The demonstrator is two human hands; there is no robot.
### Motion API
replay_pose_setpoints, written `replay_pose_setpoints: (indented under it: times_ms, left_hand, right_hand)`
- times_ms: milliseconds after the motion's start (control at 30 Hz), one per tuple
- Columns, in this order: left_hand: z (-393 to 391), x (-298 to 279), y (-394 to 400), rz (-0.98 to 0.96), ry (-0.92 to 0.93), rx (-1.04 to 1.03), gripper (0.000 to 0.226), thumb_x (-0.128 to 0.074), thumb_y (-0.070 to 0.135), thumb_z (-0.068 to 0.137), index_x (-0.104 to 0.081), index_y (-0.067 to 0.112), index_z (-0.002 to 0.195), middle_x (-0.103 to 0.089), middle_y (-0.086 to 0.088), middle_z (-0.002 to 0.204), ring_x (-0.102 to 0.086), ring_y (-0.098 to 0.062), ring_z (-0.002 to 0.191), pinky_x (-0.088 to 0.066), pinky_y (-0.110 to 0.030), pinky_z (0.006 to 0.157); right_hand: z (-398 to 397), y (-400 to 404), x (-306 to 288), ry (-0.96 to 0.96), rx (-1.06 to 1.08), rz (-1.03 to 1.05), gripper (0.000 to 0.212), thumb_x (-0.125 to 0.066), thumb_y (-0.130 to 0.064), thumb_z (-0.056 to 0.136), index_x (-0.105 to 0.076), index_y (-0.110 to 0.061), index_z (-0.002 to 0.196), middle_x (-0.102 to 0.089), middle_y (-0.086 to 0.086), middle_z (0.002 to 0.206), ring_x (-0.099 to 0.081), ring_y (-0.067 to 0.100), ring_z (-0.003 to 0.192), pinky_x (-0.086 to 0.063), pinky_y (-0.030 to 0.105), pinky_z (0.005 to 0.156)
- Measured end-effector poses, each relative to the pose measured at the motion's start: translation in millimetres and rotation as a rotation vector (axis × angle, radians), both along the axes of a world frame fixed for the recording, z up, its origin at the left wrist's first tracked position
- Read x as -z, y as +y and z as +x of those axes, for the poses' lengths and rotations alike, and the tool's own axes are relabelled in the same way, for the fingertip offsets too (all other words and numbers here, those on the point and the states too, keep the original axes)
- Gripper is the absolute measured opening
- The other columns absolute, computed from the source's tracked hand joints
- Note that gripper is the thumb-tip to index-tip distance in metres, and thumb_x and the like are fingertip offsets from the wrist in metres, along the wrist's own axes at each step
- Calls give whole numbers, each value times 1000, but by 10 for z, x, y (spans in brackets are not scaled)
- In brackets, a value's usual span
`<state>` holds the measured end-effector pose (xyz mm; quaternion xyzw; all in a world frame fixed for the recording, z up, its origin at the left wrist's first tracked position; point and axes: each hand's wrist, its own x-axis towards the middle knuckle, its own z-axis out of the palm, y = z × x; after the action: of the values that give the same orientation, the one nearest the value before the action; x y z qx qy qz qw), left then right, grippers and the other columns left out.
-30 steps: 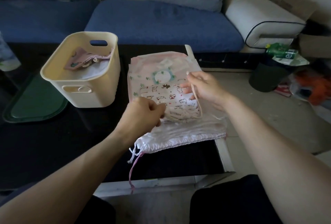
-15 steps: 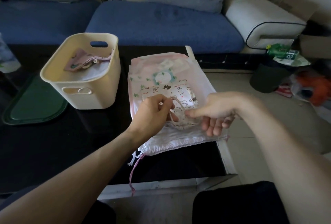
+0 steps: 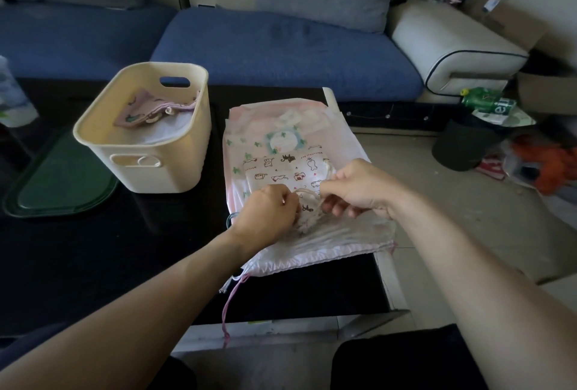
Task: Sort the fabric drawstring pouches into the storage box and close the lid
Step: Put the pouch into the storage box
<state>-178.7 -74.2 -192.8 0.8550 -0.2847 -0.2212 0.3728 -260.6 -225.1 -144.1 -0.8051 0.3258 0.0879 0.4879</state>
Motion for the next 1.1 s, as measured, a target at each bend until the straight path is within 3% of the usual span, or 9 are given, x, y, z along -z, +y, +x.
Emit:
replay_pose_setpoints:
  times_ms: [233, 333, 467, 533, 633, 733, 867, 967, 1100]
  left_hand:
    - [106, -101, 33, -209, 650, -312, 19, -50, 13, 94, -60, 10, 79, -68, -7, 68, -57, -19, 50, -47, -25, 52]
    - [165, -149, 48, -344, 698, -379, 17, -49, 12, 95, -60, 10, 82, -70, -10, 74, -56, -16, 50, -41, -23, 49]
    - [252, -196, 57, -612, 812, -501, 20, -52, 12, 97, -62, 7, 81, -65, -7, 67, -55, -14, 47, -45, -24, 44]
    - [270, -220, 68, -678, 735, -499, 21, -52, 14, 100, -62, 5, 84, -68, -8, 70, -57, -15, 49, -47, -25, 47]
    - [221, -287, 93, -663, 484, -372, 22, -55, 21, 101, -68, 5, 93, -73, -7, 76, -63, -18, 61, -49, -28, 56]
    - [182, -301, 92, -648, 314, -235, 21, -59, 27, 99, -74, 12, 97, -76, -4, 85, -69, -16, 75, -53, -32, 67]
    - [158, -287, 91, -660, 389, -169, 22, -58, 27, 99, -74, 12, 101, -77, -5, 93, -70, -15, 81, -54, -30, 75]
    - [159, -261, 88, -596, 457, -105, 32, -50, 30, 102, -71, 7, 109, -75, -12, 101, -71, -21, 87, -58, -33, 80]
    - [160, -269, 114, -352, 321, 73, 44, -40, 36, 106, -70, 3, 104, -72, -17, 95, -67, -17, 75, -53, -28, 66]
  right_hand:
    - [79, 144, 28, -261, -61, -36, 17, -67, -19, 93, -73, -5, 84, -73, 1, 70, -59, 5, 58, -42, 17, 53]
    - [76, 138, 51, -201, -164, -124, 14, -64, -17, 94, -72, -6, 88, -73, 5, 70, -56, 7, 56, -40, 20, 58]
    - [70, 65, 85, -105, -227, -220, 17, -66, -16, 91, -77, -8, 81, -65, -11, 55, -57, 4, 56, -45, 21, 64]
    - [58, 60, 72, -108, -248, -216, 15, -70, -21, 91, -76, -16, 78, -67, -17, 58, -56, -6, 54, -41, 15, 61]
    - [63, 78, 45, -163, -308, -144, 12, -70, -19, 91, -78, -16, 83, -76, -4, 79, -61, 1, 68, -45, 16, 66]
    - [55, 131, -7, -169, -389, -62, 11, -71, -19, 91, -79, -16, 85, -74, -6, 77, -61, -1, 68, -45, 13, 67]
    - [44, 215, 4, -189, -422, -106, 27, -75, -37, 88, -76, -15, 72, -67, -9, 61, -57, -2, 59, -43, 13, 63]
    - [81, 253, 55, -206, -396, -165, 43, -70, -33, 94, -64, -26, 51, -52, -12, 47, -46, 2, 48, -39, 20, 58]
    - [79, 221, 79, -202, -345, -157, 46, -65, -24, 94, -60, -24, 48, -55, -6, 52, -47, 11, 54, -40, 31, 60]
